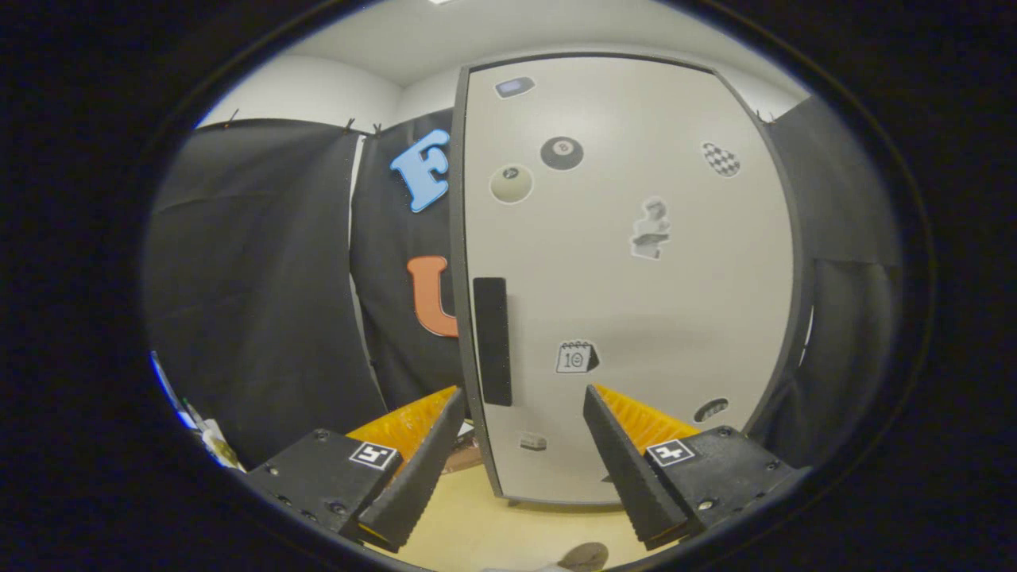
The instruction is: Open the shoe cabinet door, grab the shoes and put them into the shoe cabinet, then close the shoe cabinet door.
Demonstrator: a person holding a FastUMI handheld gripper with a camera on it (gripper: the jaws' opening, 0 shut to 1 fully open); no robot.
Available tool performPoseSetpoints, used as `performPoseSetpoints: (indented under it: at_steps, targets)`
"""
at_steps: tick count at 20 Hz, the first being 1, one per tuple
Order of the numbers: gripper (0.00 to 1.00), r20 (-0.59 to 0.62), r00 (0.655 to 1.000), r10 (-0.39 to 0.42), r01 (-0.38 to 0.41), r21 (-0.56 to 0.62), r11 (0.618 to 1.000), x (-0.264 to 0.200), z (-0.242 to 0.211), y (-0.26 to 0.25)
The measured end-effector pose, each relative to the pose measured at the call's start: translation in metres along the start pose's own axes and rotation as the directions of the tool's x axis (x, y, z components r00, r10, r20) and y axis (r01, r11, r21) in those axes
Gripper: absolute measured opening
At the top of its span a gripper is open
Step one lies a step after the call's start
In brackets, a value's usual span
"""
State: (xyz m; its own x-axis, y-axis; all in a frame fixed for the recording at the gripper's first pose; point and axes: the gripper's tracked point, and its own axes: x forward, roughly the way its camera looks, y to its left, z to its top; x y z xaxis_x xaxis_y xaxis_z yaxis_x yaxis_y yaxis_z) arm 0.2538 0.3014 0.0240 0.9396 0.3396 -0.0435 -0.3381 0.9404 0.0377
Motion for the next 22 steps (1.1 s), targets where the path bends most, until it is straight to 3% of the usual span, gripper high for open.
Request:
performPoseSetpoints:
  at_steps: [3, 6, 9, 13, 17, 22]
  targets:
    - [0.95, -0.010, 1.000, -0.001, 0.001, 0.011, 1.000, 0.033, 0.001, 0.014]
    - [0.91, -0.013, 0.999, -0.053, 0.053, 0.023, 0.998, 0.061, 0.004, 0.015]
    - [0.74, -0.028, 0.997, -0.074, 0.074, -0.015, 0.997, 0.077, 0.003, 0.018]
    - [0.42, -0.030, 0.992, -0.122, 0.123, 0.027, 0.992, 0.087, -0.002, 0.011]
    - [0.39, -0.036, 0.993, -0.116, 0.118, 0.030, 0.993, 0.087, -0.002, 0.009]
    - [0.32, -0.037, 0.998, -0.055, 0.055, 0.003, 0.998, 0.076, -0.006, 0.010]
